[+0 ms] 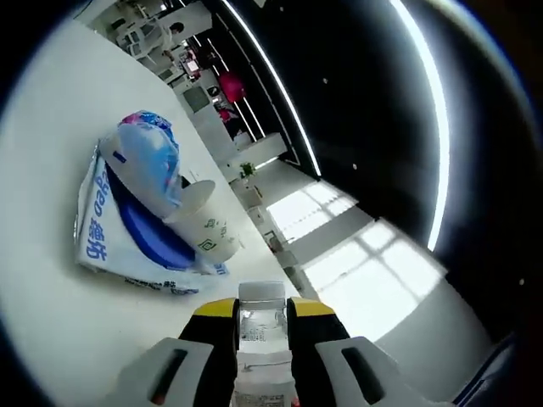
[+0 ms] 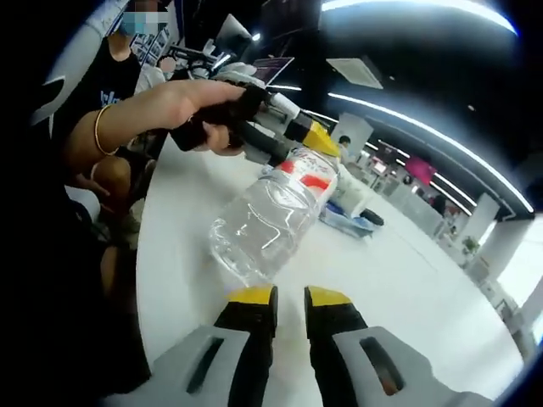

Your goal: Arrange the tabletop items into an orderly group along one side of the table until the central work area is clear of visible clutter.

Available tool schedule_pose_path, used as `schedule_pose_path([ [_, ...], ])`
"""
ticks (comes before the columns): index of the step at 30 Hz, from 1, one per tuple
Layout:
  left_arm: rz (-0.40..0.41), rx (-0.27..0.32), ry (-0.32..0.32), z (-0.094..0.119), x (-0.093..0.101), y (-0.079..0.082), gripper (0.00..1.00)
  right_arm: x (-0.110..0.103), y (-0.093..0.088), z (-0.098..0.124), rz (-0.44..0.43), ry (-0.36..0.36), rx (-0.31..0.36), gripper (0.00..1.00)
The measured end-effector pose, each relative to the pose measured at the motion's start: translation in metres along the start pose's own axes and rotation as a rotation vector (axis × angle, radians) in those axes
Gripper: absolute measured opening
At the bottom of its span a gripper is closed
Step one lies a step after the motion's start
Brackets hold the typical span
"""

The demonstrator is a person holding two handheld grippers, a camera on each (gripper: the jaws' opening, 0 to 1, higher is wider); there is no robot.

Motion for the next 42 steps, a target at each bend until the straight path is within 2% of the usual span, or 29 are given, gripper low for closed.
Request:
schedule_pose_path([
  [3,-0.014,0.004,-0.006,0.001,0.003,0.000,0.19,0.003,-0.006,0.006,-0.071,-0.030,0.001,0.21],
  [8,-0.064,0.021,-0.014,0.003,0.010,0.000,0.19,0.010,-0.012,0.018,-0.092,-0.094,-0.022,0.24],
  [9,-0.109,0.026,-0.013,0.004,0.012,0.001,0.19,0.011,-0.012,0.021,-0.104,-0.102,-0.020,0.24],
  [12,-0.157,0.042,-0.024,0.006,0.020,0.001,0.19,0.009,-0.006,0.027,-0.164,-0.086,0.053,0.24],
  [15,-0.202,0.051,-0.037,0.008,0.026,0.003,0.19,0.000,0.006,0.032,-0.266,0.019,0.175,0.31],
  [18,-0.240,0.054,-0.042,0.010,0.030,0.002,0.19,-0.005,0.015,0.035,-0.311,0.069,0.239,0.37],
  [23,-0.296,0.064,-0.071,0.014,0.036,0.000,0.19,-0.007,0.019,0.032,-0.306,0.065,0.233,0.38],
  [27,-0.336,0.067,-0.078,0.017,0.041,-0.001,0.19,-0.012,0.019,0.024,-0.352,0.086,0.206,0.40],
  [31,-0.371,0.067,-0.106,0.019,0.045,-0.002,0.19,-0.016,0.018,0.018,-0.340,0.098,0.195,0.39],
  [36,-0.406,0.066,-0.113,0.020,0.049,-0.002,0.19,-0.020,0.022,0.015,-0.362,0.135,0.217,0.37],
  [42,-0.488,0.070,-0.135,0.025,0.058,-0.005,0.19,-0.019,0.024,0.011,-0.391,0.132,0.233,0.31],
])
Point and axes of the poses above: the point that each gripper's makers call its tool centre point, and the gripper's own axes: z roughly backward along the fingers, x roughly to its right, y roughly out of its top, the point moved 8 cm from there along z, roughly backward along the fingers, and after that the axes turned 6 degrees about y, right-handed, at the moved point
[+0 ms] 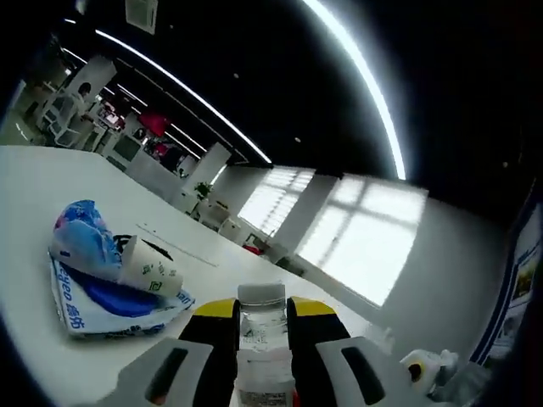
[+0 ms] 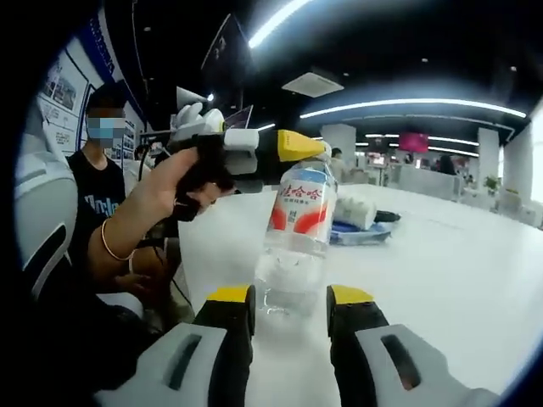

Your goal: Arrange the tabletop items into an orderly group along one side of the table until the central work area is clear of visible clutter.

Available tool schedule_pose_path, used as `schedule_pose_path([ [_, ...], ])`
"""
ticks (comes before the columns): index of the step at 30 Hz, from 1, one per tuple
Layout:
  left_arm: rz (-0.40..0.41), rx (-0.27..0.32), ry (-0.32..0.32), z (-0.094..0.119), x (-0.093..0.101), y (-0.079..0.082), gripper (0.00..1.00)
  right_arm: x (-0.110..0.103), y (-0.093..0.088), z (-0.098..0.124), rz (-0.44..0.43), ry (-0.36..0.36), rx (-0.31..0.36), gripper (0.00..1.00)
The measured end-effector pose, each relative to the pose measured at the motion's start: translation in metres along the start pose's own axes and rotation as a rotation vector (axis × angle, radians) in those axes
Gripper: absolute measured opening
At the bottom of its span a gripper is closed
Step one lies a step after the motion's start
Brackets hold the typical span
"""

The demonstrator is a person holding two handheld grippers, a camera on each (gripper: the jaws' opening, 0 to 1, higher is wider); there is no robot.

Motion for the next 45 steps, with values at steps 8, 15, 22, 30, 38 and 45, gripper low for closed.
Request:
schedule_pose_path([
  [8,-0.125,-0.001,-0.048,0.003,0.018,-0.001,0.19,-0.001,-0.004,-0.004,-0.031,0.000,-0.005,0.32],
  [15,-0.177,0.000,-0.107,0.005,0.026,-0.002,0.20,-0.002,-0.009,-0.004,-0.026,-0.002,-0.028,0.33],
  [22,-0.219,-0.019,-0.149,0.011,0.035,-0.003,0.20,-0.003,-0.012,-0.004,-0.023,-0.003,-0.038,0.34],
  [30,-0.317,-0.031,-0.185,0.018,0.046,-0.005,0.20,-0.006,-0.015,-0.008,-0.009,-0.023,-0.057,0.34],
  [38,-0.385,-0.041,-0.215,0.018,0.049,-0.005,0.20,-0.006,-0.017,-0.017,-0.034,-0.062,-0.074,0.34],
  [45,-0.394,-0.016,-0.237,0.018,0.043,-0.004,0.20,-0.009,-0.016,-0.028,-0.056,-0.103,-0.079,0.34],
])
Point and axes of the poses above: the point that each gripper's makers call its tool centre point, and the gripper's own axes: z roughly backward along the fingers, x roughly to its right, y roughly out of its top, the point moved 8 cm from there along z, roughly backward along the fingers, and after that the axes turned 6 degrees about y, right-handed, at the moved point
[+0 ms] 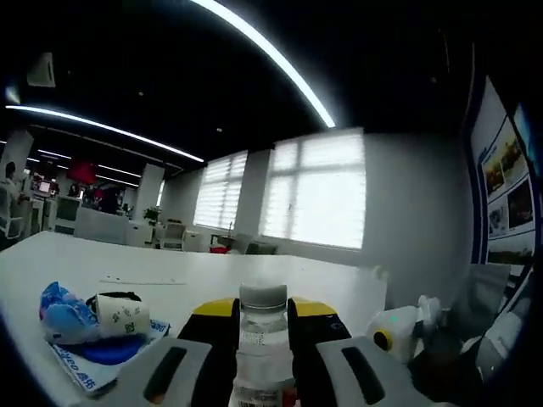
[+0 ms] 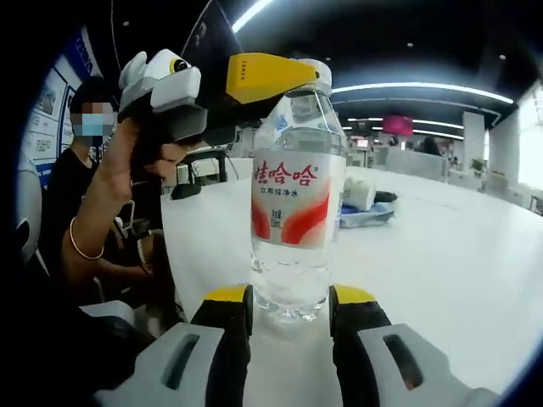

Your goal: Arrange the tabletop items into an orderly group along one side of the table until the central work area is clear of visible clutter.

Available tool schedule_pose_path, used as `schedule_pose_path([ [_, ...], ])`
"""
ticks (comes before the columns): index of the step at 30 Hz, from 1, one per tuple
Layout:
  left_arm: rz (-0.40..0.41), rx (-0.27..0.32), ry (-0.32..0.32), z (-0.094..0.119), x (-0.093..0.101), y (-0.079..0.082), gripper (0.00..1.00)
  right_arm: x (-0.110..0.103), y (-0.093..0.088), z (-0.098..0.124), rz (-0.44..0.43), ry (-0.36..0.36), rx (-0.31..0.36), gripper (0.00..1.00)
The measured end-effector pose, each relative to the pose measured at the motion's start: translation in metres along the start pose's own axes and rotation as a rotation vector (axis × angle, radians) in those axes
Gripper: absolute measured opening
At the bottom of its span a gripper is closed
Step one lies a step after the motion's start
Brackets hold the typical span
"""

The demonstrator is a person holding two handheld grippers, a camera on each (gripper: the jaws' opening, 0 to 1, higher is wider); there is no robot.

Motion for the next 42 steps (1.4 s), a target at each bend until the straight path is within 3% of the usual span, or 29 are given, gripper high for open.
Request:
schedule_pose_path([
  [17,-0.094,0.007,-0.111,0.011,-0.003,0.002,0.20,-0.014,0.000,-0.015,0.113,-0.124,-0.069,0.33],
  [37,-0.073,-0.013,-0.261,0.010,-0.019,0.005,0.20,-0.028,0.004,-0.023,0.038,-0.250,-0.060,0.33],
  [40,-0.075,-0.012,-0.288,0.010,-0.020,0.005,0.20,-0.029,0.004,-0.023,0.009,-0.264,-0.064,0.32],
  [42,-0.063,-0.015,-0.310,0.009,-0.022,0.005,0.21,-0.031,0.003,-0.023,-0.070,-0.289,-0.061,0.32],
])
Point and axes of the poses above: the point that each gripper's makers call its tool centre point, and the gripper's own axes: z roughly backward along the fingers, x roughly to its right, y roughly out of its top, the point moved 8 cm from there along z, roughly backward along the fingers, and after that the axes turned 6 degrees about y, right-handed, at the moved point
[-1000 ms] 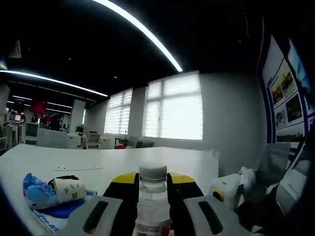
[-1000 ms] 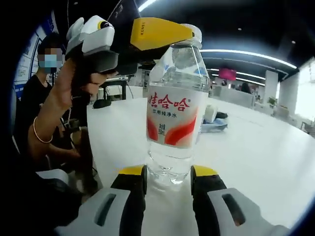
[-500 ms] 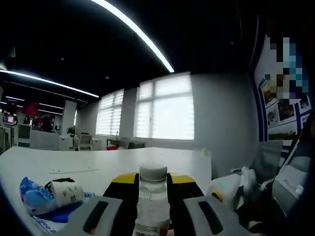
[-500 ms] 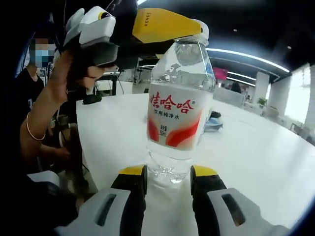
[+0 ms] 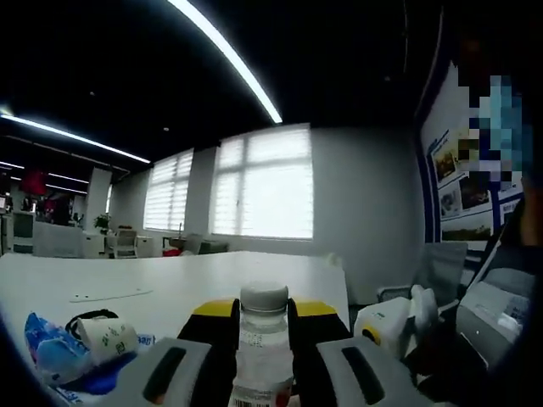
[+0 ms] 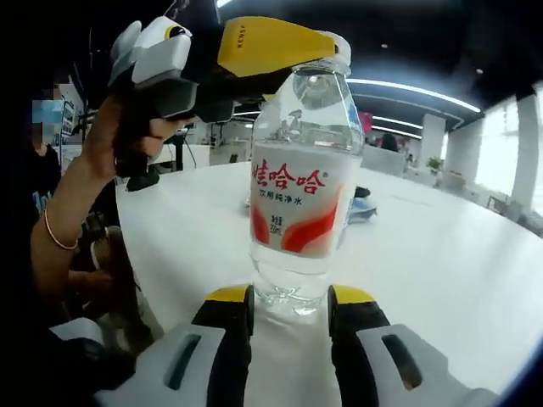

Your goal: Arrange the tabletop items into an orderly group along one side of the table until the central work area is clear of visible clutter.

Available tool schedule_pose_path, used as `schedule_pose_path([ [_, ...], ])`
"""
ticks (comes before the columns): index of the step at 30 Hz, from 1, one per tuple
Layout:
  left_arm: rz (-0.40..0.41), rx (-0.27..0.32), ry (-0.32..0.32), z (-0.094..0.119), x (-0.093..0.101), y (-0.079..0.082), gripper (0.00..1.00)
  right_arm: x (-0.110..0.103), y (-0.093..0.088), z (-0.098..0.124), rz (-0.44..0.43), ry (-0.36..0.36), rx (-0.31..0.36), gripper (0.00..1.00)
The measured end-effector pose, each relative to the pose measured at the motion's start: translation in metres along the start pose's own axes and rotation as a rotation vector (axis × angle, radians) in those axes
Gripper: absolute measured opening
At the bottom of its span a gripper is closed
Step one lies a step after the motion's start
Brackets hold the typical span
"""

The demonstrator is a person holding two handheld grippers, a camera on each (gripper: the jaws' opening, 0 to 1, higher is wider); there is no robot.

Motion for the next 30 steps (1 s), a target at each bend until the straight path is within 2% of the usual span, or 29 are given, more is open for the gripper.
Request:
schedule_pose_path([
  [1,0.005,-0.003,-0.010,0.000,0.000,0.000,0.21,-0.002,-0.002,0.000,-0.063,-0.011,-0.021,0.32],
  [5,-0.007,-0.014,-0.026,0.000,-0.001,0.001,0.21,-0.001,-0.004,-0.002,-0.130,-0.010,-0.013,0.31],
  [7,-0.022,-0.017,-0.043,-0.001,-0.002,0.002,0.21,-0.002,-0.005,-0.003,-0.128,-0.017,-0.020,0.30],
  [11,0.003,-0.031,-0.115,-0.001,-0.010,0.004,0.21,-0.006,-0.004,-0.001,-0.082,-0.032,-0.033,0.28],
  [16,0.018,-0.029,-0.147,0.000,-0.015,0.004,0.21,-0.006,-0.003,-0.002,-0.015,-0.018,-0.057,0.26],
  [22,0.044,-0.038,-0.212,0.005,-0.023,0.005,0.21,-0.010,0.000,-0.004,-0.027,0.004,-0.059,0.24],
  [30,0.043,-0.047,-0.258,0.009,-0.028,0.007,0.21,-0.010,0.000,-0.007,-0.014,0.039,-0.052,0.23],
])
Point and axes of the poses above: the point that each gripper's makers call its tool centre point, and the gripper's own axes: z roughly backward along the fingers, x roughly to its right, y roughly out of its top, the point moved 8 cm from there along z, roughly backward along the fingers, and after that the axes turned 6 degrees about y, right-handed, at the moved point
